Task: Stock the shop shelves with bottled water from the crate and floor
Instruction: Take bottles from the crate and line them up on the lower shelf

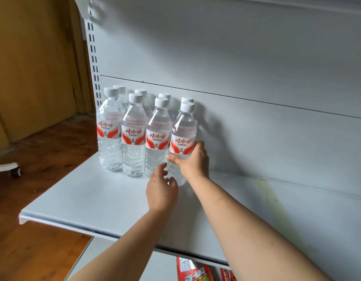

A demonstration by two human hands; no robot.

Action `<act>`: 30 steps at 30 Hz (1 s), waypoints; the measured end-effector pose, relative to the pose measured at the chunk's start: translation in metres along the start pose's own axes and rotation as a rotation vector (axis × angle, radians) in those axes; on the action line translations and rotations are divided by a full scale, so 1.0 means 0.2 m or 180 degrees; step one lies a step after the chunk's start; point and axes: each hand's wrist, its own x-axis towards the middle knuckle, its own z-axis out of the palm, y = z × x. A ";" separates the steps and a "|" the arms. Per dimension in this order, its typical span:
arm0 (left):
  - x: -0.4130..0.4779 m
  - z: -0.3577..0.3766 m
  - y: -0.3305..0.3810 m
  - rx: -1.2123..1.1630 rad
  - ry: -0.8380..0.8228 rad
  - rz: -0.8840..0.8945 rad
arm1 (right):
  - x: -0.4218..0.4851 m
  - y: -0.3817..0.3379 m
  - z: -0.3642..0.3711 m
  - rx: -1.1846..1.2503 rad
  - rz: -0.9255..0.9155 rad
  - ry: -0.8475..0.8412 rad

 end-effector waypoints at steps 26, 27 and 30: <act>-1.93 -0.52 1.97 0.0376 -0.3408 0.0233 | -1.96 -0.62 -2.51 0.0447 0.2871 0.1676; -2.09 -0.52 2.05 0.0347 -0.3572 0.0321 | -2.11 -0.63 -2.64 0.0403 0.2935 0.1837; -2.60 -0.53 2.21 0.0222 -0.4040 0.0652 | -2.59 -0.62 -2.97 0.0362 0.3155 0.2285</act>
